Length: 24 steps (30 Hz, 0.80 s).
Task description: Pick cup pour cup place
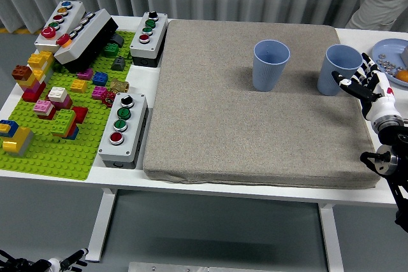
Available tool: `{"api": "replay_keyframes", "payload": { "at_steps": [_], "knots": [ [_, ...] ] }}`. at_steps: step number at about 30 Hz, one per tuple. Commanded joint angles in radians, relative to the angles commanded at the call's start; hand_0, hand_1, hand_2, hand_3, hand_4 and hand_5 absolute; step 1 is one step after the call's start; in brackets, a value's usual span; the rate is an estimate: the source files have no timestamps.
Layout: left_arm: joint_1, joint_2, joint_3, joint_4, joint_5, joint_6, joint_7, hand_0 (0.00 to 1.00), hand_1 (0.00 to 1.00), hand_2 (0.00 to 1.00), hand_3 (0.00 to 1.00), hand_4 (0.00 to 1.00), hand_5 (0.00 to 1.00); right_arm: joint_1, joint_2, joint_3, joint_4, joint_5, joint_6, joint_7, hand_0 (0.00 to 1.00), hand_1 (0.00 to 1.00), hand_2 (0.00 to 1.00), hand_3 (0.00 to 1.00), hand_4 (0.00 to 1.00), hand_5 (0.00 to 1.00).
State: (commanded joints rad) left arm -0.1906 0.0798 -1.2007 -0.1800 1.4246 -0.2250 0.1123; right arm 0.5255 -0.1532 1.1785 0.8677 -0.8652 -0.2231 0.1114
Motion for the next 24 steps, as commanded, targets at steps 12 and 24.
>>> {"api": "replay_keyframes", "payload": {
  "at_steps": [12, 24],
  "knots": [
    [-0.005, -0.002, 0.002, 0.0, 0.003, 0.0, 0.001, 0.844, 0.858, 0.89, 0.786, 0.594, 0.998, 0.009, 0.011, 0.003, -0.023, 0.0, 0.0, 0.004, 0.998, 0.934, 0.998, 0.998, 0.84, 0.275],
    [-0.006, -0.004, 0.001, 0.0, 0.008, -0.001, 0.002, 0.844, 0.857, 0.89, 0.786, 0.594, 0.998, 0.017, 0.022, -0.001, -0.04, -0.006, -0.001, 0.009, 0.998, 0.934, 0.998, 0.998, 0.839, 0.277]
  ]
}}
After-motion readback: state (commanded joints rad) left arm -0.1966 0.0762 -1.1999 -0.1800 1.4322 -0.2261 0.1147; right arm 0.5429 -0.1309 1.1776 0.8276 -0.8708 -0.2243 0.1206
